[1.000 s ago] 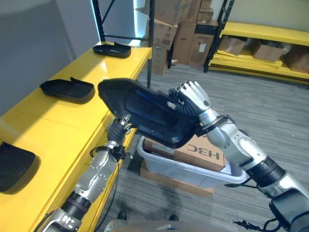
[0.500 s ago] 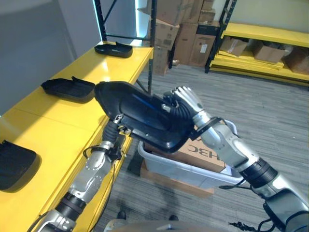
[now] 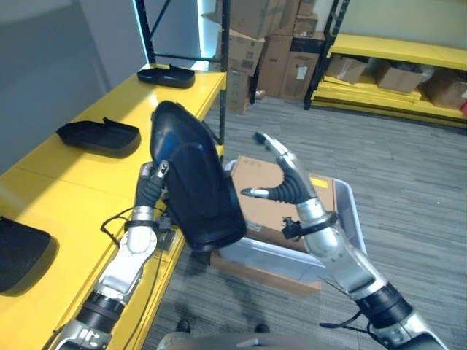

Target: Move parts from the plastic box to the shelf.

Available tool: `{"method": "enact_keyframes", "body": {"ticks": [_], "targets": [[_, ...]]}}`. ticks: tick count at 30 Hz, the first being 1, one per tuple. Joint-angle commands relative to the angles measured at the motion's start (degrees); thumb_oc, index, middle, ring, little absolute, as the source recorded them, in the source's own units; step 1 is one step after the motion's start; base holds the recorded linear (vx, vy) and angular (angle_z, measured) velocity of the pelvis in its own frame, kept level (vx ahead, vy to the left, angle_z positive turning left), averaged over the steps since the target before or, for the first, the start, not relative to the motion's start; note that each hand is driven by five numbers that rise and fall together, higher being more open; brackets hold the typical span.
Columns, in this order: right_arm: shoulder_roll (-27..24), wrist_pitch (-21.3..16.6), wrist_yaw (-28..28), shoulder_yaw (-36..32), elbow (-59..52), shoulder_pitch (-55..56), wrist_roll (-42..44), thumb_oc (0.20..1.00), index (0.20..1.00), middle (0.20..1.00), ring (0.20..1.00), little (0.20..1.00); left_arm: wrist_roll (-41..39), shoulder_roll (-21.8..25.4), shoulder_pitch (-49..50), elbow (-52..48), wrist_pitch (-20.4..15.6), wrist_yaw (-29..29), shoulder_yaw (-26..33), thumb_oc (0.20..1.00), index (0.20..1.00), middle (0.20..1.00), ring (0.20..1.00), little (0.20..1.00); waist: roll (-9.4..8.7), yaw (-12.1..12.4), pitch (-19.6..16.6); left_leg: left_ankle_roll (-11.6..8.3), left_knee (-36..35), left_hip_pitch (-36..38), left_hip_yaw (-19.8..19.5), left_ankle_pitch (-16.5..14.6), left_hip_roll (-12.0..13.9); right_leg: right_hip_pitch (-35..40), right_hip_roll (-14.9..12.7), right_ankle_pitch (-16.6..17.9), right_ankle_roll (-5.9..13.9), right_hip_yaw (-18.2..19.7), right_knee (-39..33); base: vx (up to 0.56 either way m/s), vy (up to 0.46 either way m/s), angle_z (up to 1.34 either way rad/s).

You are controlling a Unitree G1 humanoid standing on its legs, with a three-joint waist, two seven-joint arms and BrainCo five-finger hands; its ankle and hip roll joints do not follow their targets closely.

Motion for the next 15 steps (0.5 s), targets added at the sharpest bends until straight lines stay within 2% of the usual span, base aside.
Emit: {"method": "enact_keyframes", "body": {"ticks": [1,4,7,8,10,11,12,15], "targets": [[0.65,-1.47,-5.1,-3.22,-1.13,-0.56,2.74,1.0,1.0,1.0,1.0,1.0,7.85,2.64,-3.56,-2.26,-2.78,4.43,1.81,0.2,0.2,0.2,0.2,0.2,-1.22,-0.33,-1.41,0.91,-0.06,2.38,0.24,-7.35,0.39,4.05,-1.92,-9.38,3.17,-0.82,1.24,0.01,-0.005,-0.15],[3.15,-1.11,-5.58,-6.64,4.37,4.76,7.53,1.0,1.0,1.0,1.0,1.0,10.87,3.1,-3.47,-1.71,-2.4,4.99,2.54,0.2,0.2,0.2,0.2,0.2,-1.18,-1.23,-1.37,0.98,-0.06,2.49,0.73,-7.39,0.45,3.7,-1.93,-9.37,3.2,-0.33,1.43,0.0,0.002,-0.15],[4.56,-0.47,-3.21,-6.94,16.33,8.9,11.0,1.0,1.0,1.0,1.0,1.0,14.0,3.7,-4.53,-0.53,-2.76,4.7,2.29,0.2,0.2,0.2,0.2,0.2,-1.35,-1.9,-1.33,1.06,-0.06,2.64,1.01,-7.53,0.48,3.33,-1.93,-9.34,3.18,0.23,1.69,0.0,-0.01,-0.16],[4.88,0.79,-0.65,-6.5,24.5,10.5,12.93,1.0,1.0,1.0,1.0,1.0,14.15,3.89,-5.04,-1.4,-3.32,3.86,2.68,0.2,0.2,0.2,0.2,0.2,-1.53,-2.0,-1.21,1.07,-0.06,2.61,1.01,-7.56,0.43,3.29,-1.94,-9.31,3.22,0.28,1.74,0.0,-0.023,-0.17],[5.88,1.93,2.22,-5.7,31.17,11.07,15.03,1.0,1.0,1.0,1.0,1.0,13.25,3.82,-5.14,-2.64,-3.81,2.68,3.1,0.2,0.2,0.2,0.2,0.2,-1.76,-1.91,-1.07,1.05,-0.06,2.55,0.86,-7.54,0.39,3.28,-2.0,-9.37,3.19,0.02,1.94,-0.01,-0.039,-0.07],[7.25,3.15,4.39,-4.61,38.69,11.42,15.41,1.0,1.0,1.0,1.0,1.0,12.38,3.82,-5.48,-4.18,-4.42,1.32,3.25,0.2,0.2,0.2,0.2,0.2,-1.92,-1.59,-0.81,1.04,-0.06,2.42,0.54,-7.48,0.31,3.23,-2.09,-9.64,3.11,-0.18,2.4,0.0,-0.037,-0.02],[7.31,3.02,4.36,-4.54,38.92,11.27,15.41,1.0,1.0,1.0,1.0,1.0,12.35,3.87,-5.44,-4.25,-4.39,1.27,3.31,0.2,0.2,0.2,0.2,0.2,-1.95,-1.63,-0.8,1.04,-0.06,2.42,0.52,-7.48,0.31,3.23,-2.09,-9.67,3.11,-0.19,2.43,0.0,-0.043,0.02],[8.88,4.53,6.18,-3.32,48.69,11.04,14.19,1.0,1.0,1.0,1.0,1.0,10.75,3.7,-5.47,-6.38,-5.41,-0.35,3.55,0.2,0.2,0.2,0.2,0.2,-1.99,-0.77,-0.25,0.94,-0.06,2.23,-0.47,-7.24,0.27,3.19,-2.23,-10.36,2.9,-0.75,3.66,0.01,-0.045,0.1]]}}
